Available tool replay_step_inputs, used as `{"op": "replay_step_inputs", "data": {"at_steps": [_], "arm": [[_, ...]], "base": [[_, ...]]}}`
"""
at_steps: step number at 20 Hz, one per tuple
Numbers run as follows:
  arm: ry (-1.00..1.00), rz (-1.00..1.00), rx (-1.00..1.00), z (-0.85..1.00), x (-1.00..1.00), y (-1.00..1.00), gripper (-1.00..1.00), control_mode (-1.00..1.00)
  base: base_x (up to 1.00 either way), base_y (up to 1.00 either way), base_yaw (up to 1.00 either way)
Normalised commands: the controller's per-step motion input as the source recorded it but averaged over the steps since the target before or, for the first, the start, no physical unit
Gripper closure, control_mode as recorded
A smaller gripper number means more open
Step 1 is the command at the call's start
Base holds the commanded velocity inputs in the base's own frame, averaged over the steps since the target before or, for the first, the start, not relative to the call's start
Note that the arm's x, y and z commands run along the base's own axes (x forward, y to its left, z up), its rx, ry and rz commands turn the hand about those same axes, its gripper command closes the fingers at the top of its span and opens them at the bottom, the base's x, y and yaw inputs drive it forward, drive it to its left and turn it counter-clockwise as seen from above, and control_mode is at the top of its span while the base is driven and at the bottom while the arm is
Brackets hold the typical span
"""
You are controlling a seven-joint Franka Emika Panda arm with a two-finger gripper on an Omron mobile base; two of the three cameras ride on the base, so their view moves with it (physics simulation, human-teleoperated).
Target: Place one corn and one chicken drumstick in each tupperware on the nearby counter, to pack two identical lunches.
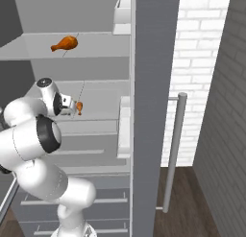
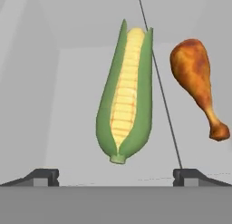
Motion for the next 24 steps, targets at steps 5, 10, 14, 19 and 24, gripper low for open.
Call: {"op": "replay_step_inputs", "data": {"at_steps": [5, 10, 14, 19, 24], "arm": [[0.0, -0.05, 0.0, 0.0, 0.34, 0.14, -1.0, -1.0], [0.0, -0.03, 0.0, -0.01, 0.35, 0.06, -1.0, -1.0], [0.0, -0.02, 0.0, -0.17, 0.32, 0.0, -1.0, -1.0], [0.0, -0.01, 0.0, -0.28, 0.14, 0.0, -1.0, -1.0], [0.0, 0.0, 0.0, -0.33, 0.0, 0.0, 1.0, -1.0]], "base": [[0.0, 0.0, 0.0], [0.0, 0.0, 0.0], [0.0, 0.0, 0.0], [0.0, 0.0, 0.0], [0.0, 0.0, 0.0]]}}
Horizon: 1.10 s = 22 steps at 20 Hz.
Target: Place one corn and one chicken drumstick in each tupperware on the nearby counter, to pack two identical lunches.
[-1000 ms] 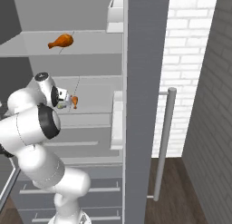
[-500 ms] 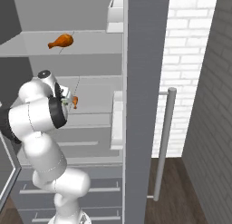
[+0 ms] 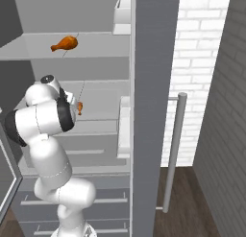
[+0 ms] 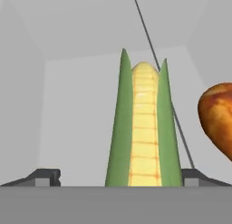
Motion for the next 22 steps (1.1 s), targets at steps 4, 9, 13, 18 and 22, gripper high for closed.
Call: {"op": "replay_step_inputs", "data": {"at_steps": [4, 9, 13, 18, 22], "arm": [[-0.01, 0.0, 0.0, -0.17, 0.0, 0.0, 1.0, -1.0], [-0.11, 0.0, 0.04, -0.02, -0.26, 0.0, 1.0, -1.0], [-0.14, 0.0, 0.04, 0.04, -0.7, 0.0, 1.0, -1.0], [-0.1, 0.0, 0.03, 0.29, -0.87, 0.0, 1.0, -1.0], [-0.04, 0.0, 0.04, 0.61, -0.78, 0.0, 1.0, -1.0]], "base": [[0.0, 0.0, 0.0], [0.0, 0.0, 0.0], [0.0, 0.0, 0.0], [0.0, 0.0, 0.0], [0.0, 0.0, 0.0]]}}
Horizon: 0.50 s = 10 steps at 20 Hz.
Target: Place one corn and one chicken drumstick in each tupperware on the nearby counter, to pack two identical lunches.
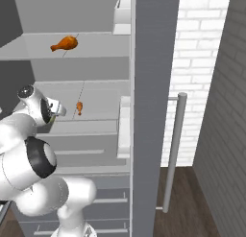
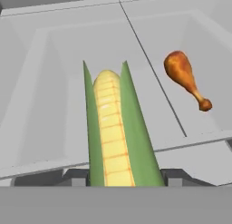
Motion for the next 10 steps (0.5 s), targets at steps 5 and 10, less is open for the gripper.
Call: {"op": "replay_step_inputs", "data": {"at_steps": [5, 10], "arm": [[0.0, 0.0, 0.06, 0.78, -0.65, -0.05, 1.0, -1.0], [0.0, 0.01, 0.01, 0.55, -0.72, -0.1, 1.0, -1.0]], "base": [[0.0, 0.0, 0.0], [0.0, 0.0, 0.0]]}}
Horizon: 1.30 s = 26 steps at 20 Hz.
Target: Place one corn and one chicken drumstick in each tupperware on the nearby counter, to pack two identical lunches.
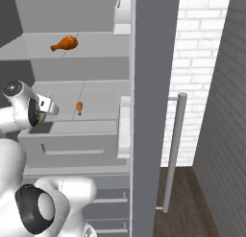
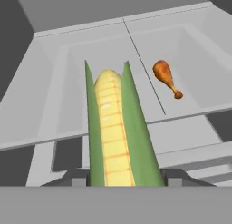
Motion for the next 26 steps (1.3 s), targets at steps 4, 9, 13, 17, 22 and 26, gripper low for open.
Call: {"op": "replay_step_inputs", "data": {"at_steps": [4, 9, 13, 17, 22, 26], "arm": [[0.0, 0.02, 0.0, 0.14, -0.74, -0.31, 1.0, -1.0], [0.0, 0.0, 0.0, 0.22, -0.61, -0.48, 1.0, -1.0], [0.0, 0.0, 0.0, 0.21, -0.57, -0.38, 1.0, -1.0], [0.0, 0.0, 0.0, 0.14, -0.43, -0.2, 1.0, -1.0], [0.0, 0.02, 0.0, 0.0, -0.06, -0.01, 1.0, -1.0], [0.0, 0.04, -0.01, -0.01, -0.04, -0.07, 1.0, -1.0]], "base": [[0.0, 0.0, 0.0], [0.0, 0.0, 0.0], [0.0, 0.0, 0.0], [0.0, 0.0, 0.0], [0.0, 0.0, 0.0], [0.0, 0.0, 0.0]]}}
